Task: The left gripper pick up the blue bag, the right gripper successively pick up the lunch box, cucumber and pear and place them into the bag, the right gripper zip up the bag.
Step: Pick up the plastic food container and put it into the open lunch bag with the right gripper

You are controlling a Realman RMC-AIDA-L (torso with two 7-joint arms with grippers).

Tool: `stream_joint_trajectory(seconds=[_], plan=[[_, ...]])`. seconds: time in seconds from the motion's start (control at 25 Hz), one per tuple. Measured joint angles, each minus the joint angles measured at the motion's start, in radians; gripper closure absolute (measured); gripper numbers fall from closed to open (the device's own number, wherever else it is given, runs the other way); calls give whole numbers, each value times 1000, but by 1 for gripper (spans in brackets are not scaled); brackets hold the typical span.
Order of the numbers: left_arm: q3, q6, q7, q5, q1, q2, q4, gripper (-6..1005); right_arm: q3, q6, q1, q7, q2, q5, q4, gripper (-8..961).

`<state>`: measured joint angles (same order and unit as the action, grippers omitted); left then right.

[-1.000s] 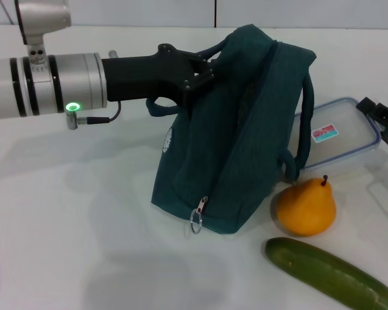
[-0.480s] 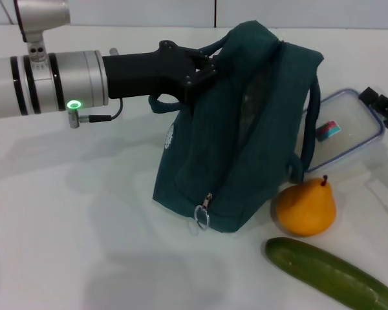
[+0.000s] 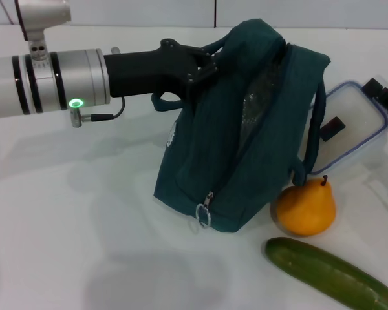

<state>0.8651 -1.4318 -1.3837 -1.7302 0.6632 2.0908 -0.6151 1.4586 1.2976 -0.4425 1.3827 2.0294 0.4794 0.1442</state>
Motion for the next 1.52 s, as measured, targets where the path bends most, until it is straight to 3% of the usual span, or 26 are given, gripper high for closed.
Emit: stream_joint_trajectory(seconds=[0.32,0.44,0.76,0.96,1.52], plan=[[0,1,-4,10,-1,0,0,929,-1,70,18,-47,-8,-15,1,782],[0,1,-4,10,-1,0,0,929,-1,80,24,-64,-11,-23,1,866],[0,0,-5,10,-7,0,0,928,-1,78,29,-83,-11,-24,-1,866],[0,-4,-2,10,-9,0,8,928,-33,148,34,-119,-17,-29,2,866],[0,-70,-100,18,-34,-6,-88,929,-71,280,31,-108,-54,-41,167,866]])
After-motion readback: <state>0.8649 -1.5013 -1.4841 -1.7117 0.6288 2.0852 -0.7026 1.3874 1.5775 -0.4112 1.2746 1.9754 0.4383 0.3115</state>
